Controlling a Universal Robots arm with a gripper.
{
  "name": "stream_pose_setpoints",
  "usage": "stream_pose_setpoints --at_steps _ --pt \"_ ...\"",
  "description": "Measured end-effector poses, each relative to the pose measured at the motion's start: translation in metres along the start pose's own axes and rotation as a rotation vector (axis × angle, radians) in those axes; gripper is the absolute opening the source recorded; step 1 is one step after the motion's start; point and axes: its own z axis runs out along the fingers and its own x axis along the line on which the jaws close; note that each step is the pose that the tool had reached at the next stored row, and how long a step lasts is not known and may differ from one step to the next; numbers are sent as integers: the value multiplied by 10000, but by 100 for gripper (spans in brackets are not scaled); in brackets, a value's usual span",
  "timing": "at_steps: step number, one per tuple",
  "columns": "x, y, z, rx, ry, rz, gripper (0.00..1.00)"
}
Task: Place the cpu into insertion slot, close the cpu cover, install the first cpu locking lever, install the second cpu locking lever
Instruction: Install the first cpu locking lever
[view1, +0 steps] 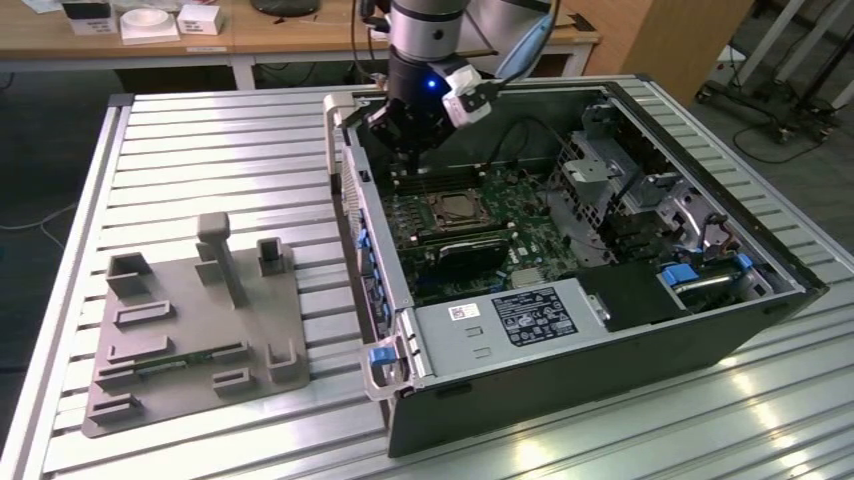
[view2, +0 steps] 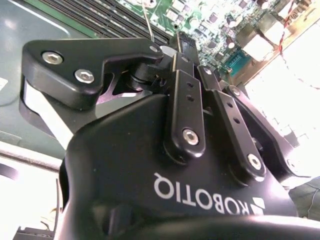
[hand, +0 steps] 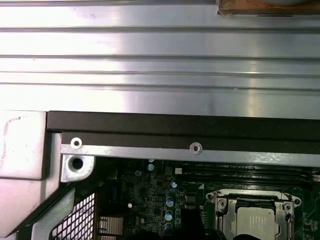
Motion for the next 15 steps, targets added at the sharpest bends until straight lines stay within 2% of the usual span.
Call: stream_pose_setpoints --at_steps 8,15 --pt "1 52 16 2 2 0 10" --pt "-12 56 17 1 2 1 10"
